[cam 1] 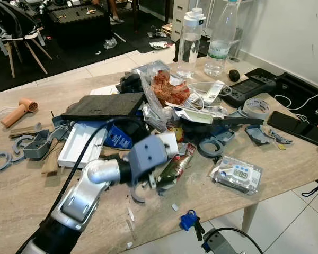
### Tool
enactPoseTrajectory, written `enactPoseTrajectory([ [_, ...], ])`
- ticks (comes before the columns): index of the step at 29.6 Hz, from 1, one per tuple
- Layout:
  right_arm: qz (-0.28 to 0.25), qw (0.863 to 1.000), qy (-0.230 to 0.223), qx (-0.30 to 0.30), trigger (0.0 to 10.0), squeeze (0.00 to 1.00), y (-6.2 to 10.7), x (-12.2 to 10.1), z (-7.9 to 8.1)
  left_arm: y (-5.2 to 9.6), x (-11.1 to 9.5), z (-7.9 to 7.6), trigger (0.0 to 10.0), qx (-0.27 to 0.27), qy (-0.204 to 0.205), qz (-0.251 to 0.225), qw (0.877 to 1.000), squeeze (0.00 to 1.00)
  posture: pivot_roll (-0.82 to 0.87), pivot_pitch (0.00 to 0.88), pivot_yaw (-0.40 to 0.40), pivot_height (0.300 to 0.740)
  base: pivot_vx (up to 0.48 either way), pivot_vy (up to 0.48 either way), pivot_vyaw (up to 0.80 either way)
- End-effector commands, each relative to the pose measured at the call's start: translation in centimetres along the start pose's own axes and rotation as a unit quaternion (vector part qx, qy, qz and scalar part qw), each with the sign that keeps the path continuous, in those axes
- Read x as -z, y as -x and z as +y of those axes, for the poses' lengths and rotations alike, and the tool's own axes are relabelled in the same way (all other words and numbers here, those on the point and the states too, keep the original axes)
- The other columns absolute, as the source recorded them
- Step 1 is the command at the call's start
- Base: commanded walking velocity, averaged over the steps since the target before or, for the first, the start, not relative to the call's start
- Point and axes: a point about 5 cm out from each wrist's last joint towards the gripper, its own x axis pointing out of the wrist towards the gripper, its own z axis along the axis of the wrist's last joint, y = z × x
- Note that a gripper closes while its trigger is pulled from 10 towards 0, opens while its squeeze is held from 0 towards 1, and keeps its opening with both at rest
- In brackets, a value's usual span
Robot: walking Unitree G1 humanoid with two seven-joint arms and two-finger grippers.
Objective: Picking trash to rubbish bin
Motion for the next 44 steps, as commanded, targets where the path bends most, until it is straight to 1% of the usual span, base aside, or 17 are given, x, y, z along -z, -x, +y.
enactPoseTrajectory([
  [1, 0.003, 1.0, 0.005, -0.014, 10.0, 0.0, -0.1, -0.1, 0.8, 0.4, 0.7, 0.2, 10.0, -0.013, 0.007, 0.021, 1.0, 0.0, 0.03, 0.1, 0.031, 0.74, 0.0, 0.0, 0.0],
  [4, 0.002, 1.0, 0.008, -0.014, 10.0, 0.0, -0.1, -0.2, 0.7, 0.4, 0.4, 1.6, 10.0, -0.074, 0.012, -0.004, 0.997, 0.0, 0.03, 0.101, 0.029, 0.74, 0.0, 0.0, 0.0],
  [12, 0.004, 1.0, 0.011, -0.012, 10.0, 0.0, 0.0, 0.0, 0.1, 0.3, -0.4, 2.4, 10.0, -0.112, 0.009, -0.023, 0.993, 0.0, 0.03, 0.1, 0.027, 0.74, 0.0, 0.0, 0.0],
  [13, 0.006, 1.0, 0.012, -0.01, 10.0, 0.0, 0.1, 0.3, -0.5, 0.3, -1.0, 2.6, 10.0, -0.126, 0.009, -0.033, 0.991, 0.0, 0.03, 0.1, 0.027, 0.74, 0.0, 0.0, 0.0],
  [14, 0.006, 1.0, 0.012, -0.01, 10.0, 0.0, 0.1, 0.3, -0.5, 0.3, -1.0, 2.6, 10.0, -0.126, 0.009, -0.033, 0.991, 0.0, 0.03, 0.1, 0.027, 0.74, 0.0, 0.0, 0.0],
  [15, 0.008, 1.0, 0.013, -0.007, 10.0, 0.0, 0.1, 0.5, -1.1, 0.3, -1.1, 2.7, 10.0, -0.129, 0.003, -0.032, 0.991, 0.0, 0.03, 0.095, 0.03, 0.74, 0.0, 0.0, 0.0],
  [18, 0.008, 1.0, 0.014, -0.006, 10.0, 0.0, 0.2, 0.5, -1.3, 0.2, -1.0, 2.6, 10.0, -0.126, -0.004, -0.026, 0.992, 0.0, 0.03, 0.095, 0.03, 0.74, 0.0, 0.0, 0.0],
  [21, 0.007, 1.0, 0.015, -0.005, 10.0, 0.0, 0.2, 0.4, -1.5, 0.0, -0.6, 2.0, 10.0, -0.109, -0.021, -0.016, 0.994, 0.0, 0.03, 0.093, 0.03, 0.74, 0.0, 0.0, 0.0],
  [24, 0.005, 1.0, 0.017, -0.01, 10.0, 0.0, 0.1, 0.2, -0.6, -0.2, -0.1, 1.4, 10.0, -0.089, -0.046, 0.001, 0.995, 0.0, 0.03, 0.091, 0.029, 0.74, 0.0, 0.0, 0.0],
  [29, 0.003, 1.0, 0.019, -0.016, 10.0, 0.0, 0.0, -0.1, 0.5, -0.5, 0.2, 1.3, 10.0, -0.089, -0.054, 0.017, 0.994, 0.0, 0.03, 0.09, 0.029, 0.74, 0.0, 0.0, 0.0],
  [31, 0.002, 1.0, 0.019, -0.017, 10.0, 0.0, 0.0, -0.2, 0.6, -0.9, 0.0, 1.6, 10.0, -0.112, -0.009, 0.002, 0.994, 0.0, 0.03, 0.094, 0.031, 0.74, 0.0, 0.0, 0.0],
  [33, 0.001, 1.0, 0.018, -0.016, 10.0, 0.0, 0.0, -0.3, 0.5, -1.2, -0.2, 1.8, 10.0, -0.13, 0.023, -0.009, 0.991, 0.0, 0.03, 0.094, 0.031, 0.74, 0.0, 0.0, 0.0],
  [34, 0.001, 1.0, 0.018, -0.016, 10.0, 0.0, 0.0, -0.3, 0.5, -1.3, -0.2, 1.8, 10.0, -0.134, 0.034, -0.012, 0.99, 0.0, 0.03, 0.094, 0.031, 0.74, 0.0, 0.0, 0.0],
  [38, 0.002, 1.0, 0.017, -0.014, 10.0, 0.0, 0.0, -0.3, 0.1, -1.4, -0.3, 1.7, 10.0, -0.144, 0.113, -0.035, 0.983, 0.0, 0.03, 0.098, 0.033, 0.74, 0.0, 0.0, 0.0],
  [40, 0.002, 1.0, 0.017, -0.014, 10.0, 0.0, 0.0, -0.3, 0.1, -1.4, -0.3, 1.7, 10.0, -0.144, 0.113, -0.035, 0.983, 0.0, 0.03, 0.098, 0.033, 0.74, 0.0, 0.0, 0.0],
  [41, 0.003, 1.0, 0.017, -0.014, 10.0, 0.0, 0.0, -0.2, 0.0, -1.2, 0.0, 1.5, 10.0, -0.14, 0.153, -0.034, 0.978, 0.0, 0.03, 0.103, 0.034, 0.74, 0.0, 0.0, 0.0],
  [44, 0.003, 1.0, 0.017, -0.014, 10.0, 0.0, 0.0, -0.2, 0.0, -1.2, 0.3, 1.5, 10.0, -0.14, 0.164, -0.025, 0.976, 0.0, 0.03, 0.103, 0.034, 0.74, 0.0, 0.0, 0.0],
])
